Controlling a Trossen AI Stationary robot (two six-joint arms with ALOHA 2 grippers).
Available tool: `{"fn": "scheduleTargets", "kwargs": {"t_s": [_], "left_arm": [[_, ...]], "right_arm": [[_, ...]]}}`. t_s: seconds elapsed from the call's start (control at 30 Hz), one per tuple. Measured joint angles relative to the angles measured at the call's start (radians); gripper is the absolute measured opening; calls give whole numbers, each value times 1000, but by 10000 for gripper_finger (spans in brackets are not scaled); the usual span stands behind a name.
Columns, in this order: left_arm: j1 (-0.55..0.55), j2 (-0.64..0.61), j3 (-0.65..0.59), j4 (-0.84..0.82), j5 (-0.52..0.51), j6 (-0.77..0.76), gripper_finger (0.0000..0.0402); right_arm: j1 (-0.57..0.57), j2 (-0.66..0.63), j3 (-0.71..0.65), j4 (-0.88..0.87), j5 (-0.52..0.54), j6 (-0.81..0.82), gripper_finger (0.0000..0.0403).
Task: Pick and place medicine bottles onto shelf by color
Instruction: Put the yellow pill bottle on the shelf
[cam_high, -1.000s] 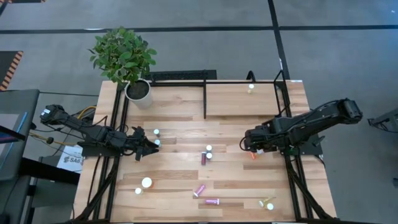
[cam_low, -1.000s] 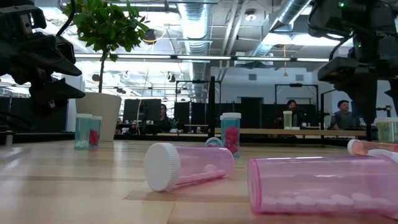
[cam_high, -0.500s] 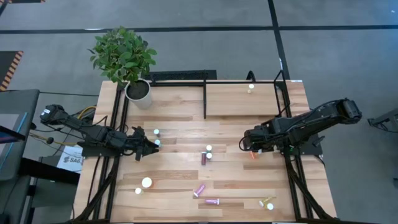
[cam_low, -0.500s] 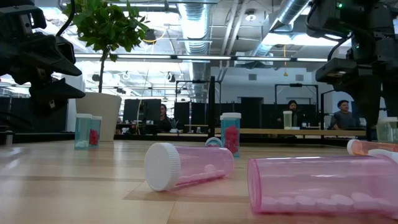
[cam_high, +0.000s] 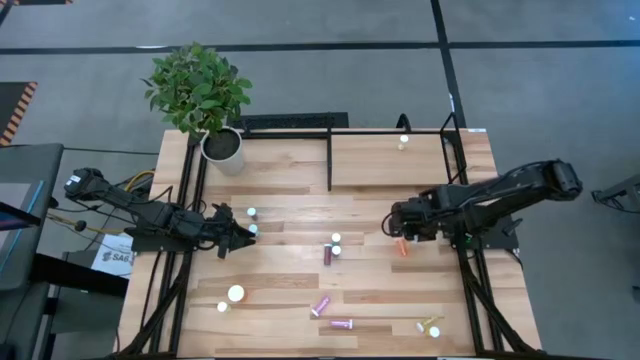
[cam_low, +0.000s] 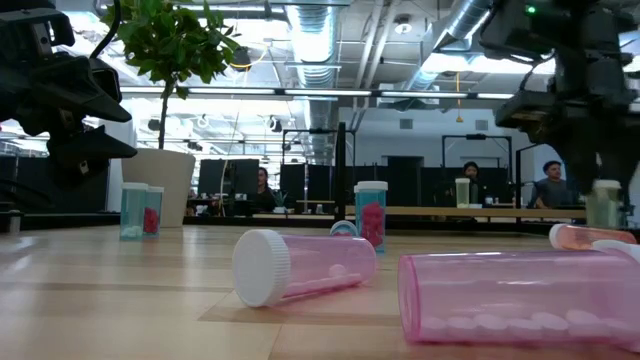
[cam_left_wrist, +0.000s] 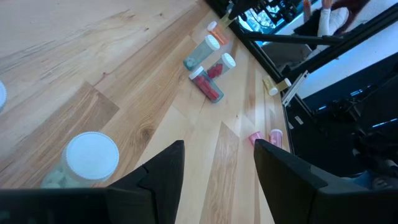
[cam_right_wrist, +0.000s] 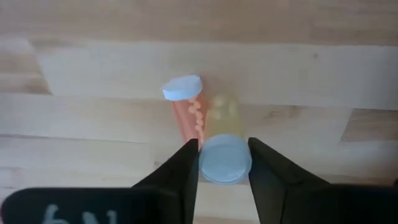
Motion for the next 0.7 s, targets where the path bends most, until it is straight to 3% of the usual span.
{"fn": "scheduleTargets", "kwargs": {"t_s": [0.17, 0.4, 0.7], "left_arm": [[0, 0, 0, 0, 0, 0, 180], [0, 0, 0, 0, 0, 0, 180], [0, 0, 0, 0, 0, 0, 180]], "right_arm": [[-72, -5, 52, -80, 1, 33, 156], [-185, -5, 147, -183, 1, 71, 127], [-405, -5, 235, -225, 1, 274, 134]]}}
